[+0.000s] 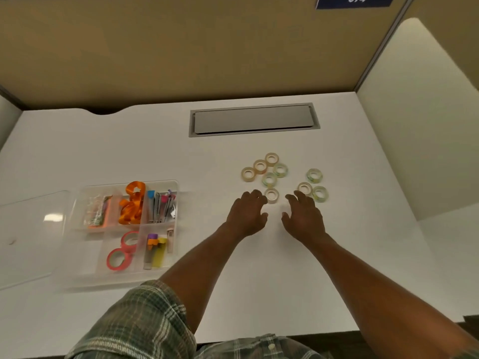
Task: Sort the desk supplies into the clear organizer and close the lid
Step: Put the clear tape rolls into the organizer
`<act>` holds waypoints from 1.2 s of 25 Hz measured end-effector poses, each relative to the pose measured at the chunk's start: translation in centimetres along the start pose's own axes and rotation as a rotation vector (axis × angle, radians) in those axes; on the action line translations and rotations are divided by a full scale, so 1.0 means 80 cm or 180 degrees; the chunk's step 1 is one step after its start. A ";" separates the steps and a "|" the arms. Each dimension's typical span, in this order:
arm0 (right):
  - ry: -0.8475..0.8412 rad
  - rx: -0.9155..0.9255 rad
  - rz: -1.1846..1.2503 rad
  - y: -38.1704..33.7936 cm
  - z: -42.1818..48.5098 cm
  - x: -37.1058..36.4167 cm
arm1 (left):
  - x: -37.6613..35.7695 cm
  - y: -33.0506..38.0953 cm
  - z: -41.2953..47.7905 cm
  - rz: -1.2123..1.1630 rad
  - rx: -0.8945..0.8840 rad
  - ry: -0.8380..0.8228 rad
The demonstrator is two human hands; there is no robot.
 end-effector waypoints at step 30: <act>-0.0024 -0.0386 0.1597 -0.010 0.018 -0.010 | -0.008 -0.023 -0.002 -0.0518 0.0591 0.0037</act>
Point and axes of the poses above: each hand's wrist, its own z-axis towards the middle knuckle, its own x-axis out of the back of the hand, y = z × x, the point moved 4 cm from there along z, towards the middle knuckle, and after that the axes turned 5 degrees about -z, right-handed, at the moved point
